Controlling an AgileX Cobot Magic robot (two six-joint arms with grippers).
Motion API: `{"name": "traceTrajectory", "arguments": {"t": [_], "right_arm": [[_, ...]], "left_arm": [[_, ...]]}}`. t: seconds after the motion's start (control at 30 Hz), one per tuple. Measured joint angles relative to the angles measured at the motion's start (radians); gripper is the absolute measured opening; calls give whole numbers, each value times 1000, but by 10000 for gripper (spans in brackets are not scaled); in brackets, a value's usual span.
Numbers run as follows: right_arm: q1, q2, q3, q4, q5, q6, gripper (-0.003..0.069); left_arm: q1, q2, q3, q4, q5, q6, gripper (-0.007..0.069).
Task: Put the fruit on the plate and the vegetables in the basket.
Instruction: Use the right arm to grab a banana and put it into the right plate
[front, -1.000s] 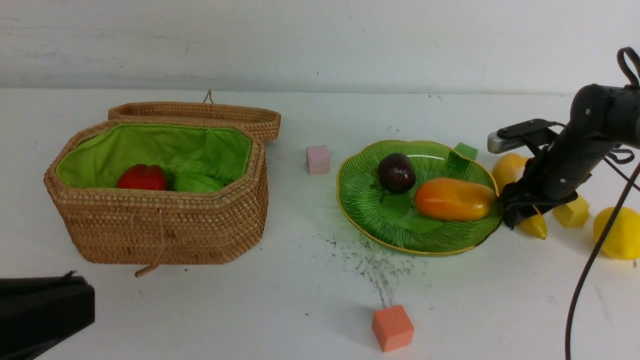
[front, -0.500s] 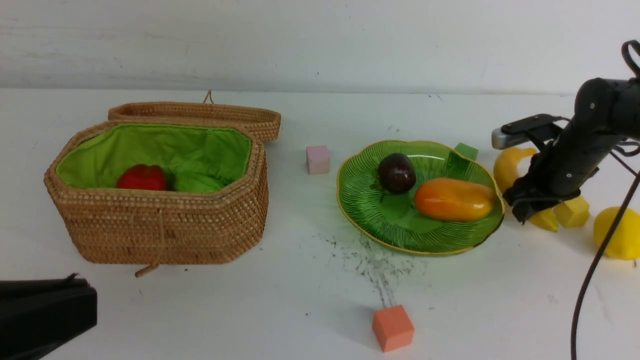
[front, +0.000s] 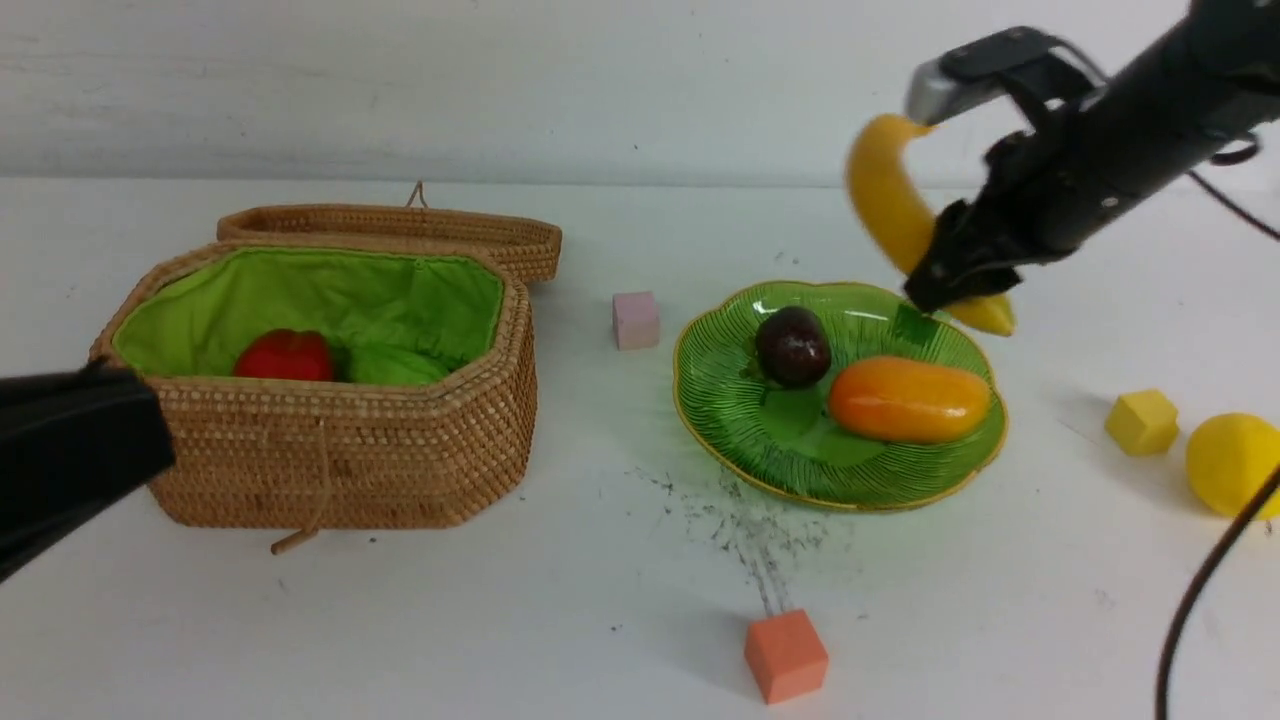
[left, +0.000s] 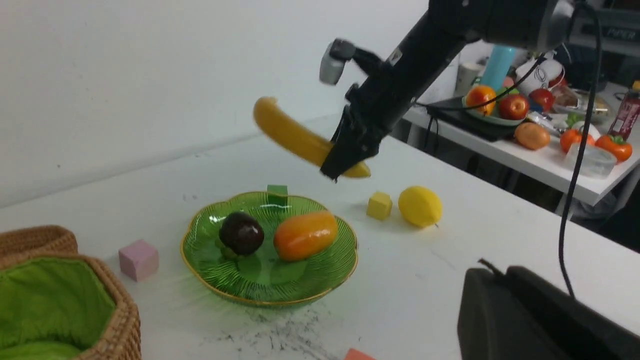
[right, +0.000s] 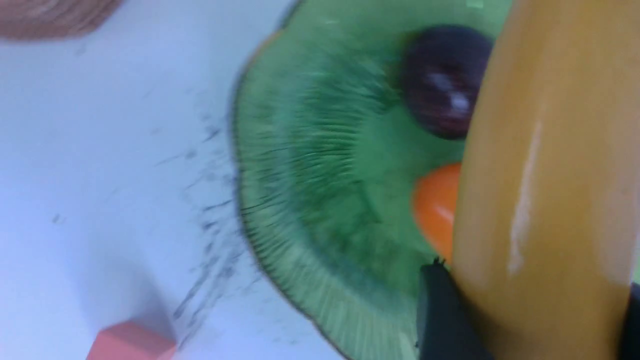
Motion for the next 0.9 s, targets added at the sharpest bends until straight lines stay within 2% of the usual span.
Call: {"name": "traceTrajectory", "arguments": {"t": [0.1,0.2,0.3,0.53,0.67,0.8,0.9], "right_arm": [[61,53,0,-14,35,-140,312],[80,111,0,-37,36,-176,312],[81,156,0,-52,28,-169,312],[81,184,0,-82,-16,-64,318],[81,184,0,-91,-23,-51,397],[81,167,0,-131,2,-46,510],[81,122,0,-150,31,-29,524]], "left_arm": [[0,0,0,0,-2,0,24],[0,0,0,0,6,0,24],[0,0,0,0,15,0,24],[0,0,0,0,20,0,29],[0,0,0,0,20,0,29],[0,0,0,0,17,0,29],[0,0,0,-1,16,0,29]]}}
